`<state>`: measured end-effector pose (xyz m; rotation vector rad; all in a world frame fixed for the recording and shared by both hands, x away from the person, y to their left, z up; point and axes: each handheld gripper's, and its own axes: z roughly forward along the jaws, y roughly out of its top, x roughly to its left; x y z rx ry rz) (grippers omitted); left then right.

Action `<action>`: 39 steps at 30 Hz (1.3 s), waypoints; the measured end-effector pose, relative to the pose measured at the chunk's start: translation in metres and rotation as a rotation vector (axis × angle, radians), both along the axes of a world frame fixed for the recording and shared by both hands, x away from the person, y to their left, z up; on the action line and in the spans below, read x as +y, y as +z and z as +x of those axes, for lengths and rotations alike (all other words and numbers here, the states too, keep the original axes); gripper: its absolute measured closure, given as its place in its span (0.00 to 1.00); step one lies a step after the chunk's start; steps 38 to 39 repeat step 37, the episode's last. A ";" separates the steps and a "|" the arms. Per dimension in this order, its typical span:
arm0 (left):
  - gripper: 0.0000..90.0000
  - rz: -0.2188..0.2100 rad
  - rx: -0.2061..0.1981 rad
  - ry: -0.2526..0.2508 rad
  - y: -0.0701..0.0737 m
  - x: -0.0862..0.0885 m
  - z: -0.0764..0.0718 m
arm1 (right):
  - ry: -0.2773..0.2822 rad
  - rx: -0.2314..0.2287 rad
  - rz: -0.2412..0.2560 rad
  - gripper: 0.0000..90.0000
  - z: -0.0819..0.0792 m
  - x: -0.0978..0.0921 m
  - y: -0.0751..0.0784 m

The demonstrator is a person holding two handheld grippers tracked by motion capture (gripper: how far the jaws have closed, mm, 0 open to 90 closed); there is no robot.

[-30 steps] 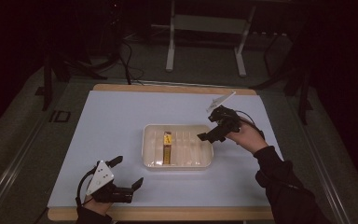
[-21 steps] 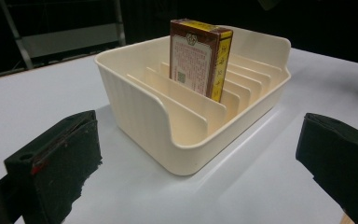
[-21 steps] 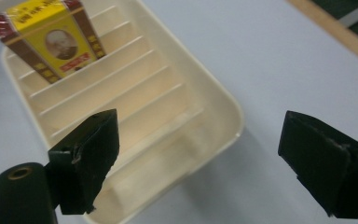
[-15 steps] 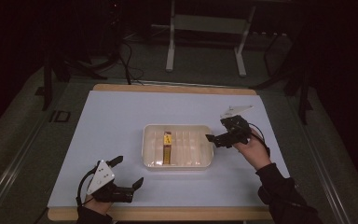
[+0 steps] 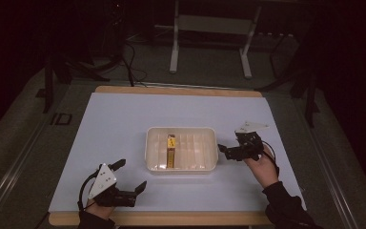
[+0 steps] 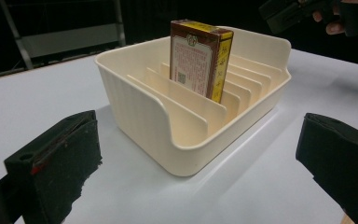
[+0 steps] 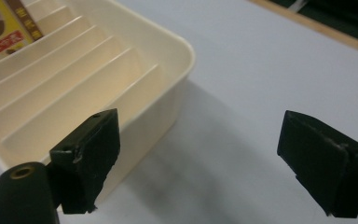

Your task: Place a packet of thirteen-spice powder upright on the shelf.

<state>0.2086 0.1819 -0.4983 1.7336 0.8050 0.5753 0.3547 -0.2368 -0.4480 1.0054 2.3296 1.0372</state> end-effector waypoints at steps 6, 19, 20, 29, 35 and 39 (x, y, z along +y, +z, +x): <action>0.00 0.000 0.001 -0.004 0.000 0.000 0.000 | -0.042 -0.038 0.032 0.14 -0.009 -0.008 -0.004; 0.00 0.003 0.003 -0.011 0.000 -0.001 0.001 | -0.167 -0.165 0.049 0.13 -0.028 -0.019 -0.015; 0.00 0.002 0.002 -0.011 0.000 -0.001 0.001 | -0.177 -0.171 0.051 0.13 -0.029 -0.019 -0.015; 0.00 -0.005 0.000 -0.012 0.001 0.000 0.000 | -0.205 -0.206 0.067 0.13 -0.029 -0.024 -0.019; 0.00 -0.002 -0.003 -0.015 0.002 -0.001 0.000 | -0.199 -0.195 0.083 0.13 -0.028 -0.024 -0.020; 0.00 -0.001 -0.002 -0.015 0.002 -0.001 0.000 | -0.204 -0.198 0.081 0.13 -0.028 -0.024 -0.020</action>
